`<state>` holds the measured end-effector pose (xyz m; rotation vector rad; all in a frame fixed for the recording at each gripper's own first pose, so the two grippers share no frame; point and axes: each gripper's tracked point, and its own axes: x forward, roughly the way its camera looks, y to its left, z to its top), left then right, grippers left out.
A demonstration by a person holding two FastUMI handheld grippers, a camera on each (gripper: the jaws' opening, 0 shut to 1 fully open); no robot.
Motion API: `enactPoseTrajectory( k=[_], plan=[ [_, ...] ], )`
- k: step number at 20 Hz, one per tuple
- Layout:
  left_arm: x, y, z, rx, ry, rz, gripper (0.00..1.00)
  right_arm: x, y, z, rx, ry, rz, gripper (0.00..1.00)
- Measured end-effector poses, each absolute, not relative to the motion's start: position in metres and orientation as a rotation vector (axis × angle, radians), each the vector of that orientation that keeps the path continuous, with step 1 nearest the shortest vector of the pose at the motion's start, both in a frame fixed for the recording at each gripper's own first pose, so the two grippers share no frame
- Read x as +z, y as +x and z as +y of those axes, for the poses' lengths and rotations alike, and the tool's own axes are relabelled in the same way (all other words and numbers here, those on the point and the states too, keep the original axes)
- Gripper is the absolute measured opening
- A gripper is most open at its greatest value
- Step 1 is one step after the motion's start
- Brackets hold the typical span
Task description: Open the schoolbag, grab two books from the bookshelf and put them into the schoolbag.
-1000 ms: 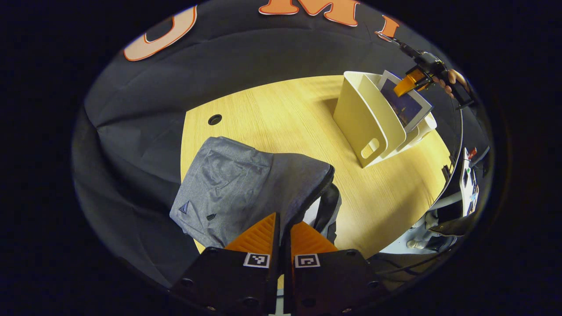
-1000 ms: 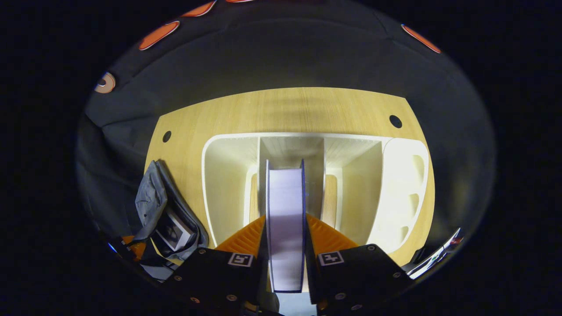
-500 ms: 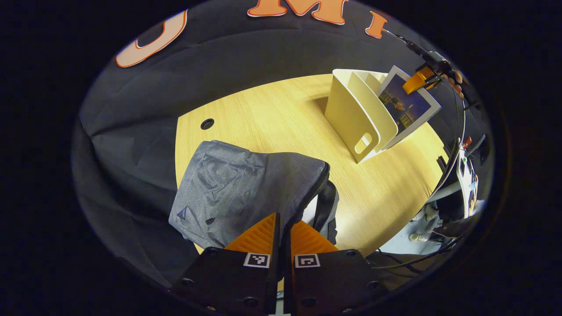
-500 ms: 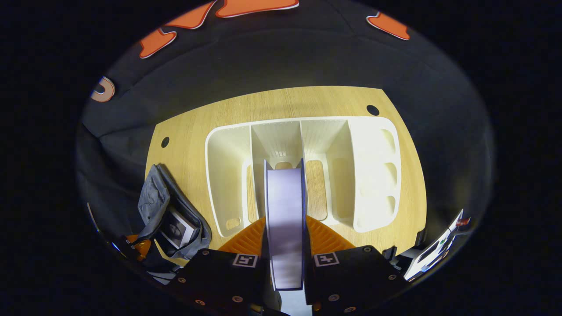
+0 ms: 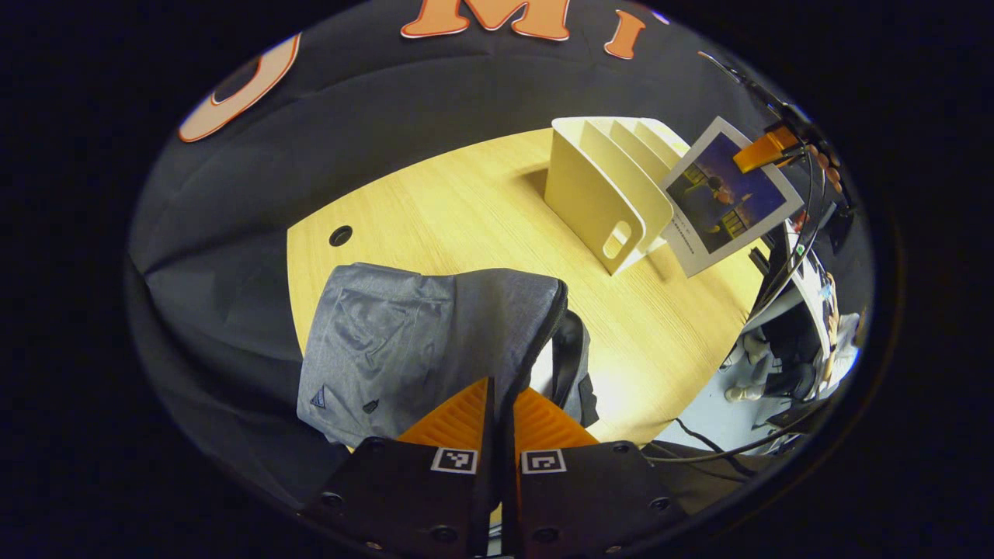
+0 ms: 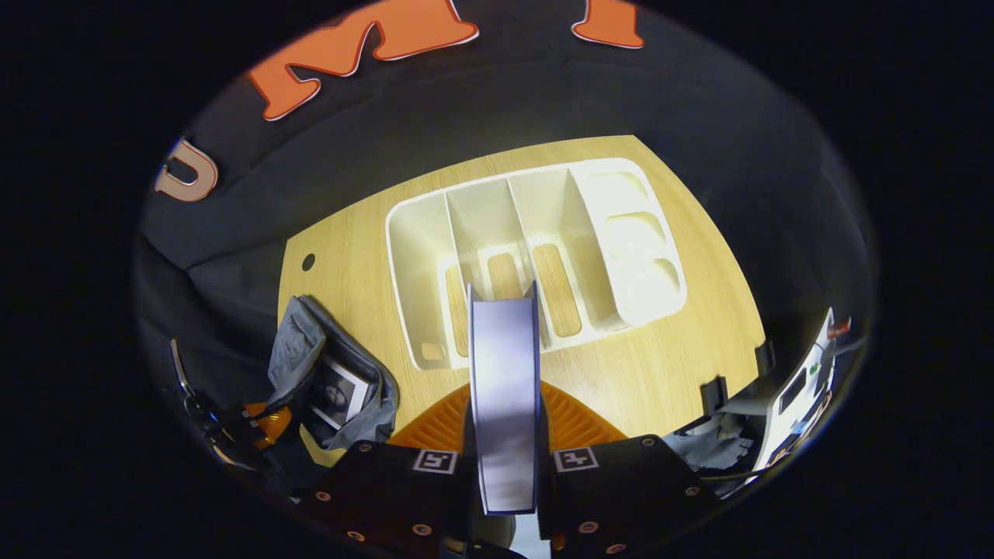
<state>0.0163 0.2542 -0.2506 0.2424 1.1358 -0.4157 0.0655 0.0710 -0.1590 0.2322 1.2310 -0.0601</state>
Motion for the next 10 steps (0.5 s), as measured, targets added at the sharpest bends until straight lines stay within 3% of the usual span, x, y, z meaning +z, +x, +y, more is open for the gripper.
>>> enactPoseTrajectory(
  k=[10],
  plan=[
    [-0.258, 0.013, 0.253, -0.508, 0.235, 1.121, 0.07, -0.152, -0.015, 0.106, -0.102, 0.444, 1.175, 0.29]
  ],
)
